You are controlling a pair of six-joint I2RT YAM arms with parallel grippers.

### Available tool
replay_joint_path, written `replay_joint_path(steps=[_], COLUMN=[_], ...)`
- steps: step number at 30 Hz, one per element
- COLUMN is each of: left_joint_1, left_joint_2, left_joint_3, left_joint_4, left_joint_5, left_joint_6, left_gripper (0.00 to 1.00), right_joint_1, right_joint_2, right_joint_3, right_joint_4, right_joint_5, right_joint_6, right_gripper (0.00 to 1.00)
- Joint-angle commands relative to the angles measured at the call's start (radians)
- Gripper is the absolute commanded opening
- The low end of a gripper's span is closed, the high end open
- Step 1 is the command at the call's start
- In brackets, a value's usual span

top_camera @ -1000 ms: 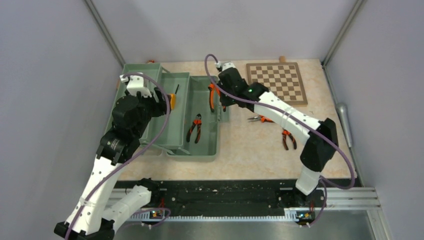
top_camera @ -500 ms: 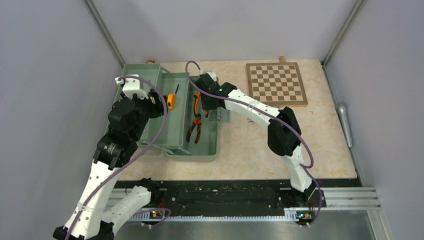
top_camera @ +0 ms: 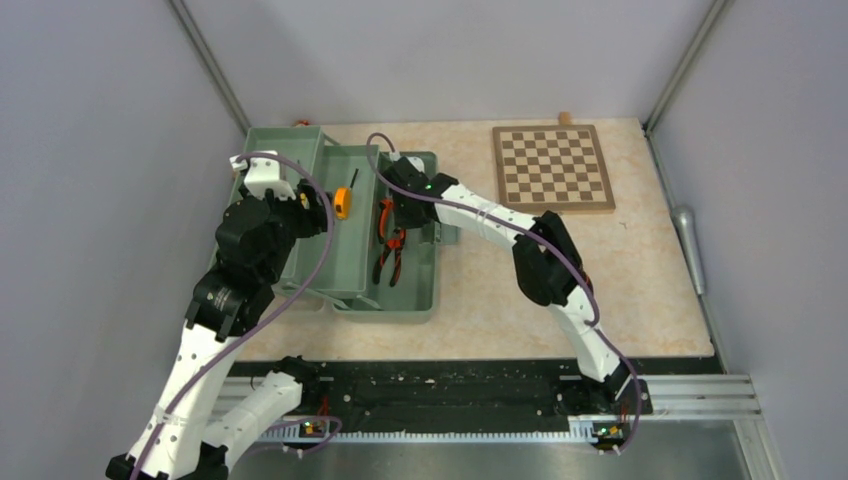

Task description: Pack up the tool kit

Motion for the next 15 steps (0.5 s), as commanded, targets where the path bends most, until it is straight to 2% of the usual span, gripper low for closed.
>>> replay_joint_path(steps=[1,8,15], left_joint_1=[-0.003,-0.003,-0.003], left_joint_2=[-0.011,-0.017,-0.011], left_joint_3=[0.008,0.007,0.008], left_joint_4=[0.022,0.018,0.02], left_joint_5=[-0.02,-0.03,-0.024], left_joint_6=[0.017,0.021,0.02], left_gripper=[0.74,0.74,0.74], right_joint_1=[0.001,-0.001,-0.012], right_joint_2=[0.017,0.026,0.053], right_joint_3=[0.069,0.067,0.083], right_joint_4=[0.105,0.099,0.108], right_joint_5=[0.015,0.142,0.105], right_joint_6=[0.03,0.016,-0.002], right_gripper=[0.0,0.04,0.15])
